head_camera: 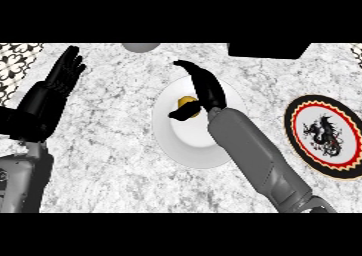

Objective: Pick the lemon from the plate and place it in the plate

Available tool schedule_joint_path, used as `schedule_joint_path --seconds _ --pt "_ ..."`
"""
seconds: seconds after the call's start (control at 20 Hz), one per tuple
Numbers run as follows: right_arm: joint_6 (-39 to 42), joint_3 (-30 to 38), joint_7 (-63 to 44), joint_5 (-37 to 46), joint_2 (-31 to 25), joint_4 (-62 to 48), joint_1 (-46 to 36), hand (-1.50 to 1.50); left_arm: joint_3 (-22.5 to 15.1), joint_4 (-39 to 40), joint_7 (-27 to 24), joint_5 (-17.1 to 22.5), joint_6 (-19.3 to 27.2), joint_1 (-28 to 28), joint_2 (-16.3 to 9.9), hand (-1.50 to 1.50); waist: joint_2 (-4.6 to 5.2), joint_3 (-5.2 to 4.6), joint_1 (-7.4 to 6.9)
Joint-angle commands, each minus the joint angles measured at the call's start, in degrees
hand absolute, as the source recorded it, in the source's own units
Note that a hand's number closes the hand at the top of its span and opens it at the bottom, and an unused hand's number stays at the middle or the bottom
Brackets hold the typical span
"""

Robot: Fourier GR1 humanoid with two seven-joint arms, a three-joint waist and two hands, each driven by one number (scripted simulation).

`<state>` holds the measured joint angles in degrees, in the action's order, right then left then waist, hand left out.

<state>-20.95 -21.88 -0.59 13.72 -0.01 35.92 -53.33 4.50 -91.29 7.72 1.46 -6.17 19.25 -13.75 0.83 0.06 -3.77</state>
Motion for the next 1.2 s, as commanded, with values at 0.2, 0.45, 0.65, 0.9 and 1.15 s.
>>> schedule_joint_path --seconds 0.2,0.45,0.65,0.9,1.15 --pt "-3.5 4.6 10.0 -15.5 0.0 0.3 -0.2 -1.5 1.4 1.5 -1.8 0.1 -0.5 -1.2 -0.6 0.0 -0.08 -0.01 0.97" --pt "1.5 12.5 10.9 -16.4 -2.2 0.3 -0.3 -1.5 1.1 -3.0 1.6 -1.0 1.7 -3.1 0.4 0.0 -0.68 -0.02 2.88" --pt "5.3 14.9 12.1 -18.5 -7.1 6.1 5.2 -1.5 3.3 -3.3 1.3 1.0 -0.6 -3.7 -1.7 0.0 -0.96 -0.04 3.67" --pt "13.2 19.7 16.6 -21.2 -13.7 4.9 7.8 -1.5 3.2 -2.2 -1.1 0.2 -0.4 -5.3 -0.6 0.0 -0.78 -0.05 3.48" --pt "22.8 21.6 22.9 -21.9 -20.8 5.2 14.3 -1.5 2.6 -3.3 0.6 -0.4 -0.1 -5.0 -0.2 0.0 -0.77 -0.03 3.48"
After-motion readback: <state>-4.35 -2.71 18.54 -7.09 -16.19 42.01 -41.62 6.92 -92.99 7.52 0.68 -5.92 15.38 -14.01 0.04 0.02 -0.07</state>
